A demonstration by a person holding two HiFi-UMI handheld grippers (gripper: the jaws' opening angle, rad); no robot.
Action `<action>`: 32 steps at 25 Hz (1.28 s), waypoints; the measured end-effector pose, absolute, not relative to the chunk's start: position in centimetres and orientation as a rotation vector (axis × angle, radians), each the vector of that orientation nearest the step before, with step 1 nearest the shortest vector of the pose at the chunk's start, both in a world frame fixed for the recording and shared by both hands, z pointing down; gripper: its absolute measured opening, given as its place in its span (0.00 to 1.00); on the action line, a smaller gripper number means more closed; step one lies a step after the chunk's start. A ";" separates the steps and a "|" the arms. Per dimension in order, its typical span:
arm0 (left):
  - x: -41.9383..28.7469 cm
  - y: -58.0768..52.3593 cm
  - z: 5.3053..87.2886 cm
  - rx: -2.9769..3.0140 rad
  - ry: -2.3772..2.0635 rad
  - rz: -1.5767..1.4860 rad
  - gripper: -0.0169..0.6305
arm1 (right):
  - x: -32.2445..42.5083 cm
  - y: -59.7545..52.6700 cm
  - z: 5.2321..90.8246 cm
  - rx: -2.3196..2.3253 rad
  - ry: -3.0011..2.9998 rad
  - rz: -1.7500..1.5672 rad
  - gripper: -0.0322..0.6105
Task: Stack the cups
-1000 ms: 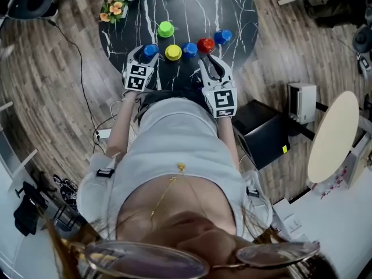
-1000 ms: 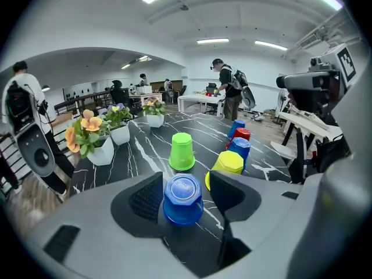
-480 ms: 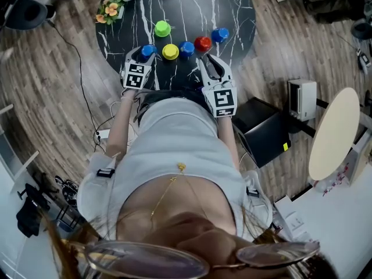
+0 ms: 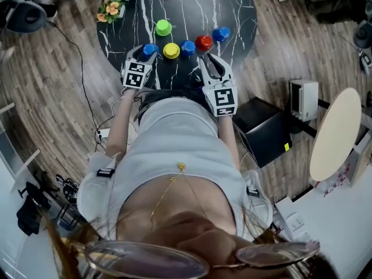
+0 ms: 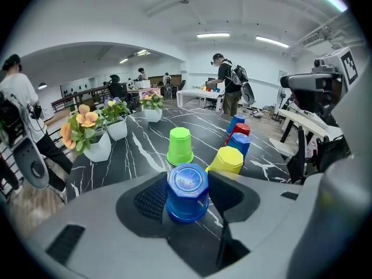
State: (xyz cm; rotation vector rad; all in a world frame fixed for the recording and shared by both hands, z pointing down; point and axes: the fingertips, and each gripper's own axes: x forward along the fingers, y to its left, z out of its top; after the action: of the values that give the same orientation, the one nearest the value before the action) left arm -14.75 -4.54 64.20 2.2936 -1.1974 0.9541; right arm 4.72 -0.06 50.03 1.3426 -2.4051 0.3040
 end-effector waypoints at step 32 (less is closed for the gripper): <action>-8.6 -5.8 54.6 2.520 -1.056 0.826 0.39 | 5.6 -0.4 50.2 1.366 -2.388 0.319 0.17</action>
State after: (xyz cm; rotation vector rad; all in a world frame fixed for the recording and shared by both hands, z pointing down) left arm -8.63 -5.79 54.57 2.5203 -1.0557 0.8259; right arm 5.61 -0.36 50.17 1.3661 -2.3884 0.3191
